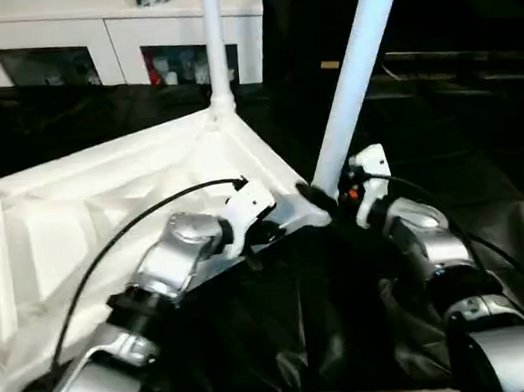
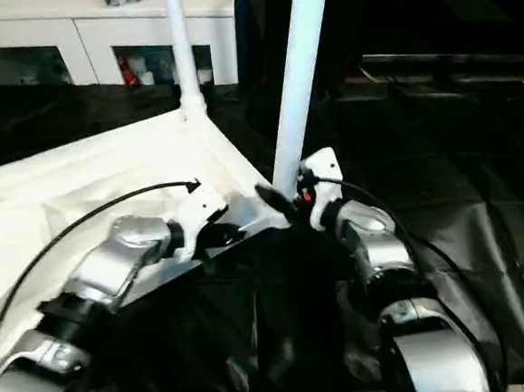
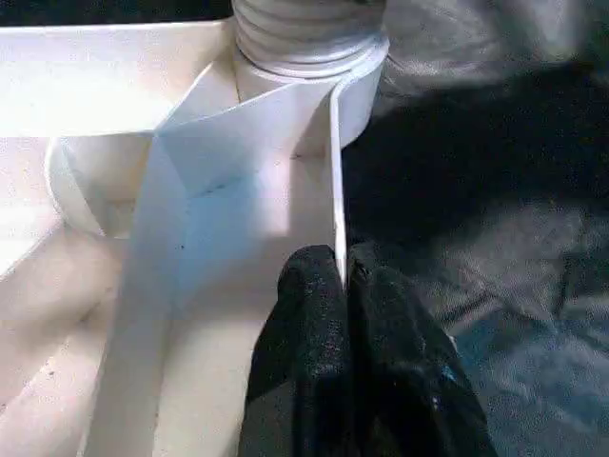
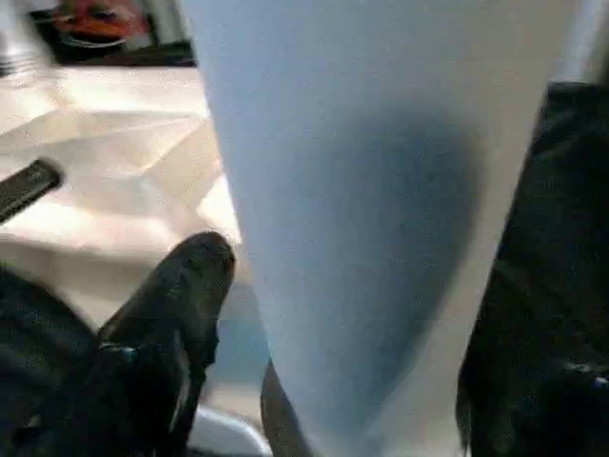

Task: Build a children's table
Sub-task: Insert table leg to table base

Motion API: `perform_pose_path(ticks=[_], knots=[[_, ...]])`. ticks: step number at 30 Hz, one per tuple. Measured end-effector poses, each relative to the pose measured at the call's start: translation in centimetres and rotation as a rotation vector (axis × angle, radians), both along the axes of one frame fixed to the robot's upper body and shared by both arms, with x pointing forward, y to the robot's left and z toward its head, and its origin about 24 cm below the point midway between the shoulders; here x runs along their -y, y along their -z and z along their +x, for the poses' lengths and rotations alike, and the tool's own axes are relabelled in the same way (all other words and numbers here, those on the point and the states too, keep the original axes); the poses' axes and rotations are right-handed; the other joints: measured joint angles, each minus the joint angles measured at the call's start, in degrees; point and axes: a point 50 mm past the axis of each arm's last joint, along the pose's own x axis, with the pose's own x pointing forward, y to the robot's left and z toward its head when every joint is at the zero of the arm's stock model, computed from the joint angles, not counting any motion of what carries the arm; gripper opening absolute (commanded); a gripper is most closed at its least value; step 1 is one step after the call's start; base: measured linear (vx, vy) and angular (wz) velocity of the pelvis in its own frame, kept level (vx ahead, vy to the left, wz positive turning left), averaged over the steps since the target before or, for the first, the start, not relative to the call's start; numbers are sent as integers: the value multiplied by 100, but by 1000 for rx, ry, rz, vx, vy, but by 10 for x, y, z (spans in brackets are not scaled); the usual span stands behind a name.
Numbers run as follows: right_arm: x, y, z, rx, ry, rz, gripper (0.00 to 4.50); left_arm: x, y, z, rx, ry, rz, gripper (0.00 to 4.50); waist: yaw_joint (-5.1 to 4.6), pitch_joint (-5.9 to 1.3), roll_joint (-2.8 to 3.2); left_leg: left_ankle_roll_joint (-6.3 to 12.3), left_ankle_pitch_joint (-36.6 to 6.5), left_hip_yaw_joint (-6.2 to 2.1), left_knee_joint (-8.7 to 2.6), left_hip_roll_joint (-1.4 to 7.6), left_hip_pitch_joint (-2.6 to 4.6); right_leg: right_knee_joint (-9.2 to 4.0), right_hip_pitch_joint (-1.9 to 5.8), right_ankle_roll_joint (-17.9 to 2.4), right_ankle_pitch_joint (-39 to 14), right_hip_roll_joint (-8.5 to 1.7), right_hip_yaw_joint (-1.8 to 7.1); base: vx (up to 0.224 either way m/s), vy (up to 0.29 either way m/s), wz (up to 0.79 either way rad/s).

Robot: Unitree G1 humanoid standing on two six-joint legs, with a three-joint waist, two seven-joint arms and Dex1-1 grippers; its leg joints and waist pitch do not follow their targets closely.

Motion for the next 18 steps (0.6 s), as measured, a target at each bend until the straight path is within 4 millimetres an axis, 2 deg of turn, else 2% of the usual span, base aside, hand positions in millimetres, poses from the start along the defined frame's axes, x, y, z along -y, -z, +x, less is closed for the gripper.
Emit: perform_pose_path(ticks=[10, 15, 18], knots=[[15, -1, -22, -26, -282, -116, 357, -16, 0, -12, -41, 183, 12, 0, 155, 0, 0, -19, -10, 5, 2, 1, 4, 1, 7, -1, 0, -2, 0, 0, 0, 0], [21, 11, -35, -109, -381, -174, 357, -21, -1, -18, -73, 266, 8, 0, 228, 5, 5, -17, -10, 16, 3, 1, -1, 1, 1, -1, 0, -5, 1, 0, 0, 0], [22, 8, -37, -108, -414, -203, 324, -22, -1, -18, -78, 287, 8, 0, 246, 5, 4, -17, -10, 16, 7, 3, 0, 5, 1, -1, 0, -5, 1, 0, 0, 0]])
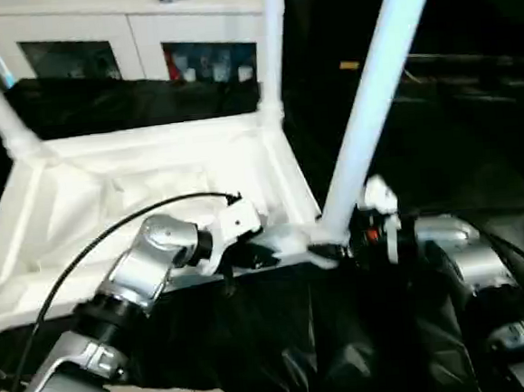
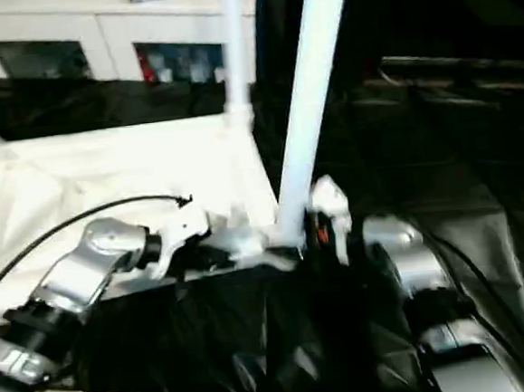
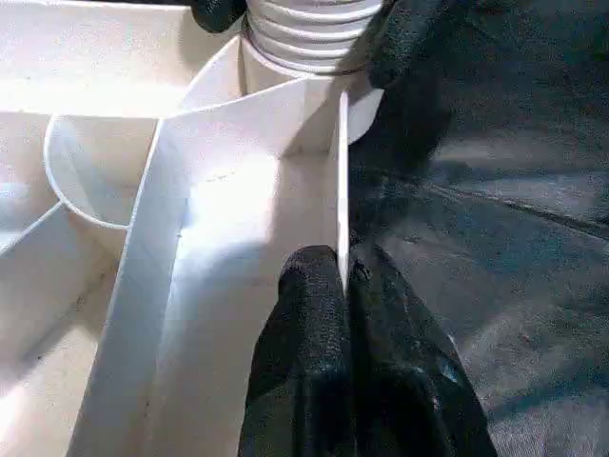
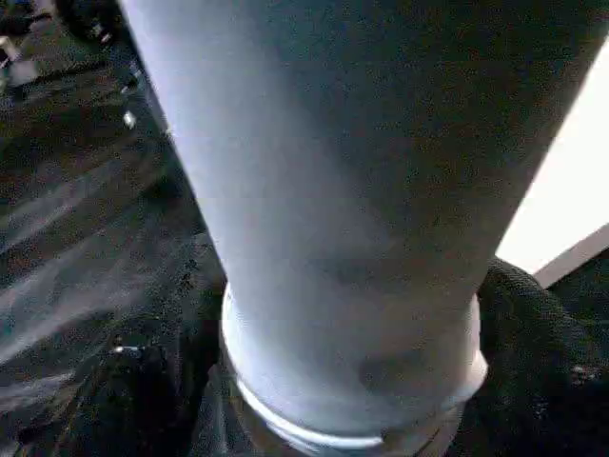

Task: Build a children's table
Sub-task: Insert table leg to table base, then rotate leg to tighten

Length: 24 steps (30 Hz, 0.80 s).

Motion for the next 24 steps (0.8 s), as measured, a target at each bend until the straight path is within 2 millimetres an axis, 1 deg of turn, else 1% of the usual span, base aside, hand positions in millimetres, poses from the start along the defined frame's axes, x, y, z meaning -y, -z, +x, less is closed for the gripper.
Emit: perform_pose_path(ticks=[1, 2, 3, 4, 6, 16, 18, 19, 21, 24], knots=[[1, 0, 0, 2, -5, -7, 324, 0, 0, 0, -1, 7, 0, 0, 7, 0, 0, 0, 0, 0, 0, 0, 0, 0, 0, 0, 0, 0, 0, 0, 0, 0], [0, -1, -1, 2, -9, -8, 307, 0, 0, 0, -1, 10, 0, 0, 15, 0, 0, 0, 0, 0, 0, 2, 0, 1, 0, 0, 0, 0, 0, 0, 0, 0], [0, -1, -1, 2, -9, -8, 307, 0, 0, 0, -1, 10, 0, 0, 17, 0, 0, -1, 0, 0, 1, 2, 1, 2, 0, 0, 0, 0, 0, 0, 0, 0], [0, -1, -1, 1, -9, -8, 295, -1, 0, 0, -1, 11, 0, 0, 17, 0, 0, -1, 0, 0, 1, 2, 1, 2, 0, 0, 0, 0, 0, 0, 0, 0], [0, -1, -1, 0, -9, -8, 286, -1, 0, 0, -2, 11, 0, 0, 19, 0, 0, -1, 0, 0, 1, 2, 1, 3, 0, 0, 0, 0, 0, 0, 0, 0], [-4, 1, -5, -5, -23, 8, 278, -2, 0, -1, -14, 26, 3, 0, 34, 0, 0, 0, 0, 1, 7, 3, 2, 7, 2, 0, 0, 0, -1, 0, 0, 0], [-5, 3, -6, -7, -1, 26, 278, -2, 1, -1, -13, 12, 2, 0, 35, -2, -2, 0, 0, 1, 9, 4, 6, 7, 7, 0, 0, 0, -1, 0, 0, 0], [-5, 5, -5, -7, 37, 39, 278, -1, 3, 1, -9, -8, -1, 0, 30, -3, -3, 0, 0, 1, 9, 4, 11, 7, 12, -1, 1, 0, 0, 0, 0, 0], [-7, 10, 1, 0, 183, 73, 277, 5, 5, 6, 15, -83, -5, 0, 0, -3, -4, -2, 0, 1, 10, 4, 30, 10, 27, -10, 7, 0, 2, 0, 0, 0], [-12, 16, 12, 17, 360, 87, 277, 15, 8, 12, 39, -174, -8, 0, -76, -4, -4, -5, -1, 1, 9, 4, 62, 5, 54, -17, 11, 0, 3, 0, 0, 0]])
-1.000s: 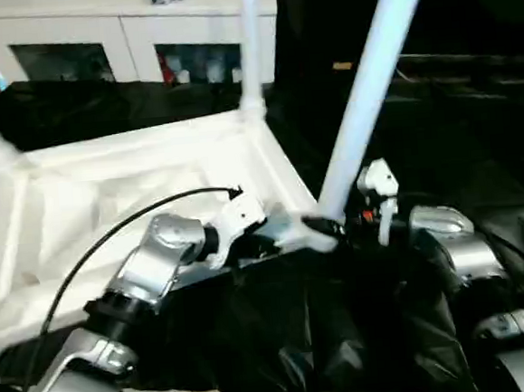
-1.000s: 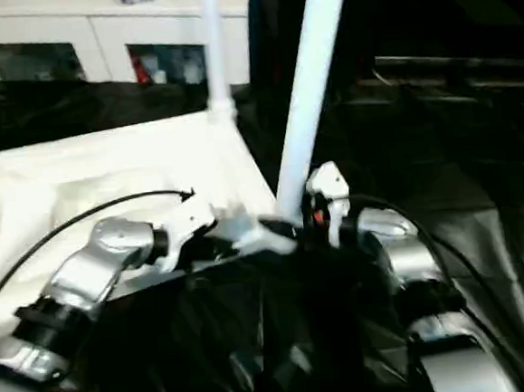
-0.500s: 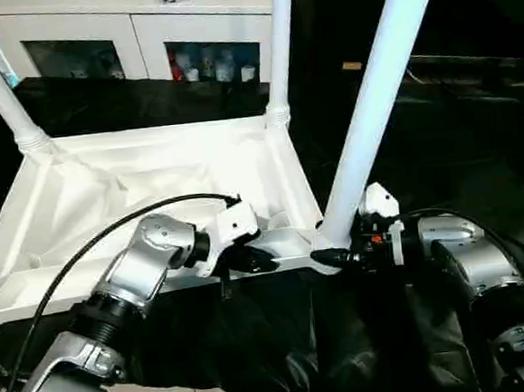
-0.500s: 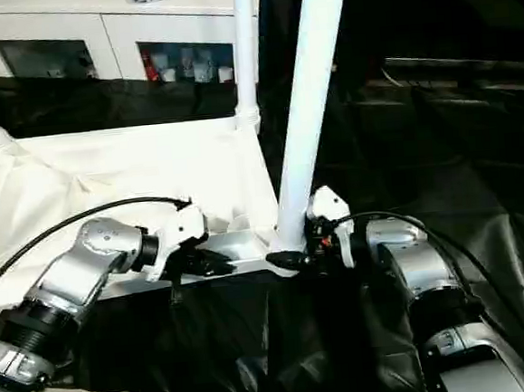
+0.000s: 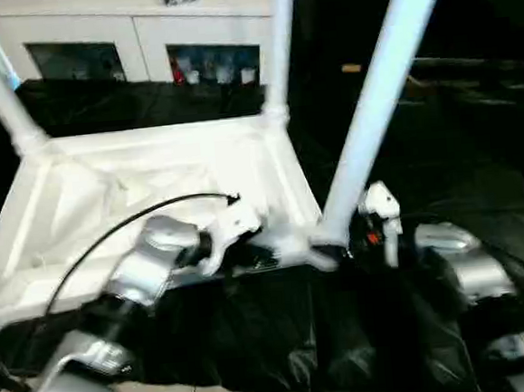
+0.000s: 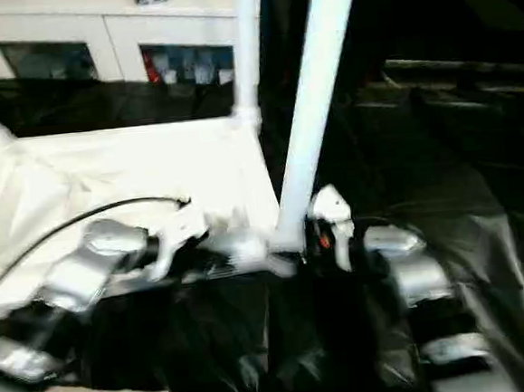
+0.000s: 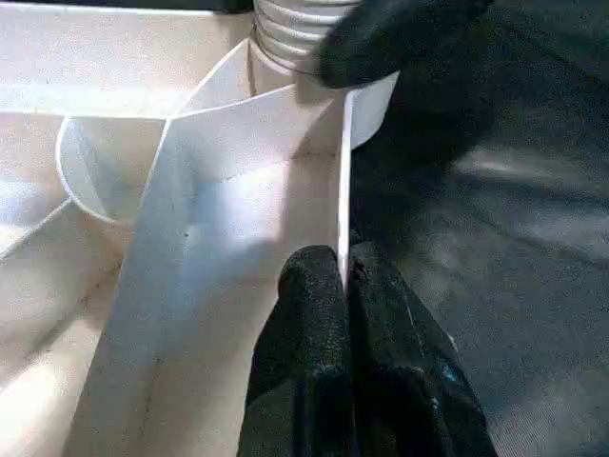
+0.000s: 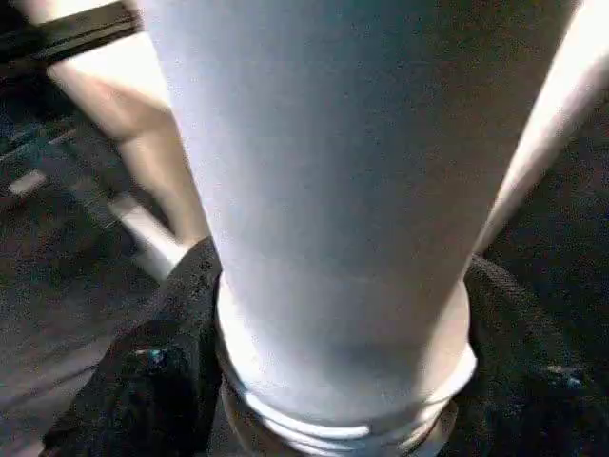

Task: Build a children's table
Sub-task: Rotate leg to tighten

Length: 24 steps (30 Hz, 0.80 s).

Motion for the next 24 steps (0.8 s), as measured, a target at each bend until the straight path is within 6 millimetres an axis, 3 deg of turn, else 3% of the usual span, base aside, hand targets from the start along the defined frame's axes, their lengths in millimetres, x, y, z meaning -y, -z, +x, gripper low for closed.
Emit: perform_pose_path(ticks=[5, 10, 12, 15, 19, 24], knots=[[-10, 2, 17, -2, 234, -2, 277, 17, 2, 8, 25, -121, -3, 0, -60, 1, 1, -4, 2, 0, -1, 0, 6, -8, 1, 3, -2, -2, 0, 0, 0, 0], [-15, 3, 23, 13, 323, 3, 277, 25, 3, 11, 56, -146, 13, 0, -60, 0, 2, -4, 2, 0, -4, 0, 6, -8, 1, 4, -1, -1, 0, 0, 0, 0], [-16, 3, 23, 14, 328, 13, 347, 25, 2, 10, 58, -140, 16, 0, -61, -1, 2, -4, 2, 0, -5, 0, 7, -8, 1, 3, 1, -1, 0, 0, 0, 0], [-17, 3, 22, 17, 309, 29, 355, 24, 2, 10, 61, -125, 16, 0, -68, -1, 3, -4, 2, 0, -5, 0, 5, -7, -1, 3, 2, -1, 0, 0, 0, 0], [-15, 2, 21, 36, 254, 15, 403, 22, 2, 9, 69, -100, 15, 0, -84, 0, 4, -4, 2, 0, -9, 0, 3, -7, -4, 3, 2, -1, 0, 0, 0, 0], [-6, -1, 12, 69, 82, -54, 403, 13, 0, 3, 69, -25, 0, 0, -56, 0, 5, -4, 2, 0, -27, 1, -7, -9, -21, 9, -3, 0, -5, 0, 0, 0]])
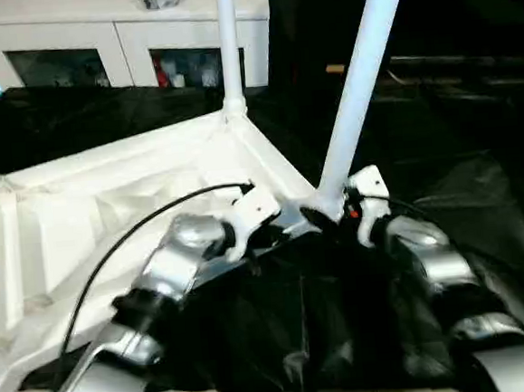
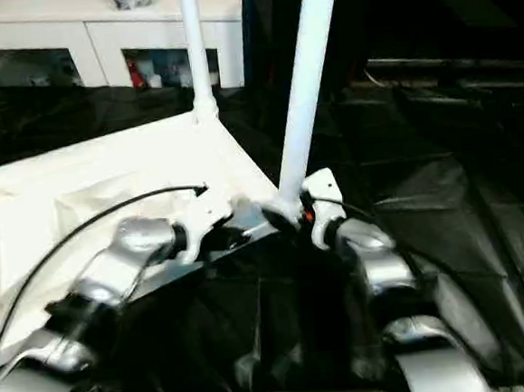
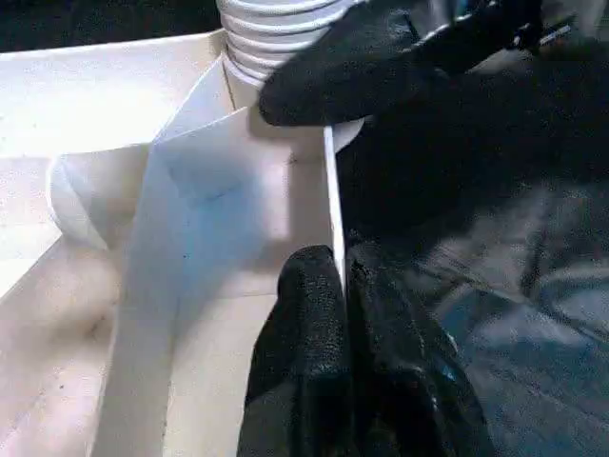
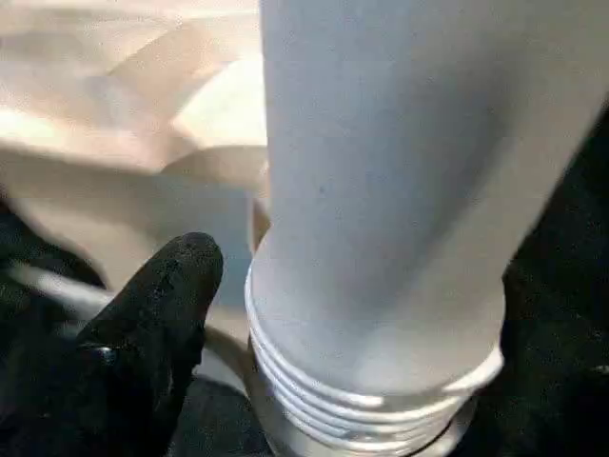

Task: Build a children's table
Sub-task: Rotate leg to tighten

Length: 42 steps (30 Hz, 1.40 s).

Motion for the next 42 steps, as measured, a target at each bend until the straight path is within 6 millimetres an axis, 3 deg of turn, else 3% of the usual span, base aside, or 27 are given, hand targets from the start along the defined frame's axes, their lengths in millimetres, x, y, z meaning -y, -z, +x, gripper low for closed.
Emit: perform_pose_path(ticks=[7, 8, 16, 19, 28, 31, 36, 42], knots=[[14, -5, -16, -19, -210, -13, 403, -11, -1, -11, -39, 125, -12, 0, 72, 6, 9, 1, 0, 3, -2, 2, -19, -4, -12, 0, -3, 0, -4, 0, 0, 0], [16, -6, -19, -32, -252, -8, 378, -13, -1, -13, -54, 144, -17, 0, 73, 6, 9, 2, 1, 3, -1, 3, -19, -4, -12, 0, -3, 0, -4, 0, 0, 0], [24, -13, -33, -100, -425, -7, 319, -24, -3, -20, -123, 237, -28, 0, 151, 17, 26, 1, 1, 6, -1, 7, -19, 2, -17, 0, -3, 0, -5, 0, 0, 0], [23, -14, -36, -112, -455, -6, 289, -25, -4, -21, -127, 258, -22, 0, 174, 18, 27, 1, 1, 11, -1, 8, -20, 1, -18, 0, -3, 0, -5, 0, 0, 0], [22, -17, -40, -127, -476, -11, 279, -28, -5, -22, -139, 274, -25, 0, 201, 18, 28, 1, 1, 14, 0, 9, -22, 2, -18, 0, -3, -1, -5, 0, 0, 0], [18, -14, -39, -120, -428, 2, 279, -26, -4, -21, -135, 241, -23, 0, 191, 18, 28, 0, 1, 14, 1, 10, -20, 5, -18, 0, -2, -1, -5, 0, 0, 0], [12, -9, -23, -91, -181, 0, 277, -19, -2, -13, -103, 102, -29, 0, 64, 18, 28, -5, 4, 14, 1, 10, -5, 8, -13, -11, 5, -1, -2, 0, 0, 0], [3, -8, -4, -57, 119, -3, 276, 6, -1, -1, -73, -86, -47, 0, 23, 16, 37, -9, 6, 15, 1, 8, -2, 6, -12, -10, 6, -1, 3, 0, 0, 0]])
